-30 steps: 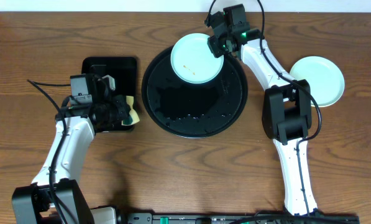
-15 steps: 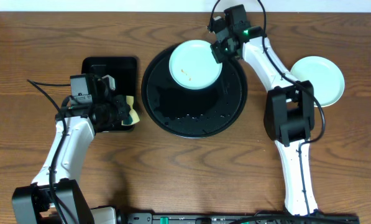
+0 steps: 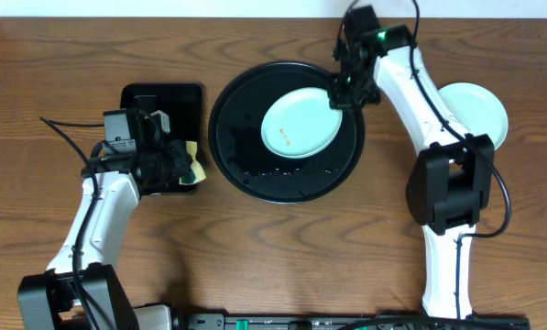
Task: Clean dirty plates on tray and stack at the side
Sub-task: 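Move the right gripper back to the tray and grasp the last light-green plate rim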
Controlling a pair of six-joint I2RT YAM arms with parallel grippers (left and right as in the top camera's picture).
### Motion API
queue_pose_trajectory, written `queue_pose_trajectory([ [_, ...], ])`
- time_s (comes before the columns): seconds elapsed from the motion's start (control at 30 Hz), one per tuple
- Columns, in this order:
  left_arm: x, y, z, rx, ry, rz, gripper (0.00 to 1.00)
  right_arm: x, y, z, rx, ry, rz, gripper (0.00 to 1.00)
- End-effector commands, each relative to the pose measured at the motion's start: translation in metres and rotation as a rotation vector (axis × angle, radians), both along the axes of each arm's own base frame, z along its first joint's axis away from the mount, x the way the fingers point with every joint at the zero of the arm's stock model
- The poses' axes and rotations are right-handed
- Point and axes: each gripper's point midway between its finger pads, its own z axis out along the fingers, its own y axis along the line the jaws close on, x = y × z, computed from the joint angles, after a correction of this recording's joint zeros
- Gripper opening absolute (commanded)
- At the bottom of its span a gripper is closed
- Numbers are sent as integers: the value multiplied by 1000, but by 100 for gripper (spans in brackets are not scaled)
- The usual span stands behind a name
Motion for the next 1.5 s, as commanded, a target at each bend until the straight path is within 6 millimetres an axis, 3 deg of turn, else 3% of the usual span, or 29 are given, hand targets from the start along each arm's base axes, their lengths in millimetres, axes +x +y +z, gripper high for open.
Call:
queue_pose_trajectory([
  [0.0,1,1,4,2,-15,-9,8,-14,-2,-26,-8,104,-175,1],
  [0.1,1,1,4,2,-15,-9,8,-21,-13,-37,-80,118,-233,1],
  [0.27,2,1,4,3,-17,-9,8,-17,-24,-35,-180,68,-234,1],
  [0.47,3,1,5,4,-22,-9,8,-17,-16,-28,-189,37,-215,1],
  [0.67,3,1,5,4,-23,-9,8,-18,-11,-47,-188,22,-198,1],
  [0.77,3,1,5,4,-23,-9,8,-15,-9,-52,-186,-2,-139,1],
  [0.93,3,1,5,4,-23,-9,8,-11,-7,-52,-193,-35,39,10],
  [1.0,3,1,5,4,-23,-9,8,-15,-4,-53,-181,-28,103,15],
  [1.13,3,1,5,4,-23,-9,8,-21,0,-60,-157,-12,150,15],
  [1.37,3,1,5,4,-23,-10,8,-12,2,-75,-141,-66,142,13],
  [1.47,3,1,5,4,-23,-9,8,-11,2,-77,-140,-70,142,1],
])
